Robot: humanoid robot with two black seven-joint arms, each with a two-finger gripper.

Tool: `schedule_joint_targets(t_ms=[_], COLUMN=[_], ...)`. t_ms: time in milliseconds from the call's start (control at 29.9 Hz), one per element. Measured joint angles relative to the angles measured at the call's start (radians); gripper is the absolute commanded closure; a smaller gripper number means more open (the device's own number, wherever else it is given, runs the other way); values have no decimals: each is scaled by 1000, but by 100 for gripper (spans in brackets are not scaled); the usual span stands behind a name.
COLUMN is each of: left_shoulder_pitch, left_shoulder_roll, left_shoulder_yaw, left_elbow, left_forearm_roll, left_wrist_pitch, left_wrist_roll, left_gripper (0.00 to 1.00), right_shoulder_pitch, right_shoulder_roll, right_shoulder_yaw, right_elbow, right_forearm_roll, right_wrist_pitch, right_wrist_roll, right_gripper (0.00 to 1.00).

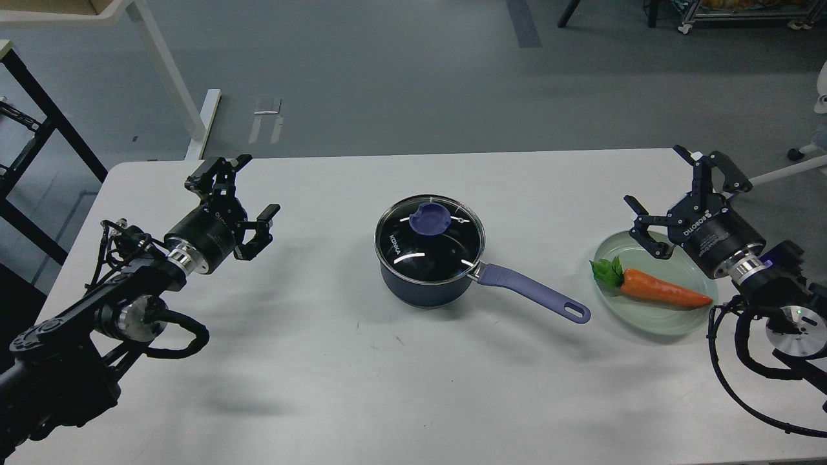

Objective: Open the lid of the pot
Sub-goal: 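Move the right gripper from rest toward the purple pan handle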

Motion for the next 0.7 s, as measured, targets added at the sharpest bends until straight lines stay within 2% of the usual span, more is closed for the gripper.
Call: schedule_joint_targets(t_ms=[301,502,703], left_shoulder_pitch=[-14,-32,-66], left_shoulder_roll=[5,19,27], left_shoulder_yaw=[5,5,5], left_elbow=[9,14,10], left_forearm_roll=[-1,-12,-42], left_wrist_pitch=[-6,-25,-90], left_wrist_roll=[2,-4,-12], left_gripper=[1,1,1], right_shoulder_pitch=[0,44,116], right_shoulder_roll=[-7,-74,-144], right_shoulder_yaw=[1,-2,-7], right_elbow=[8,42,107], right_forearm_roll=[-8,-40,-266], right_wrist_pitch=[-11,-7,-11], right_wrist_roll=[30,40,41], right_gripper=[0,0,0])
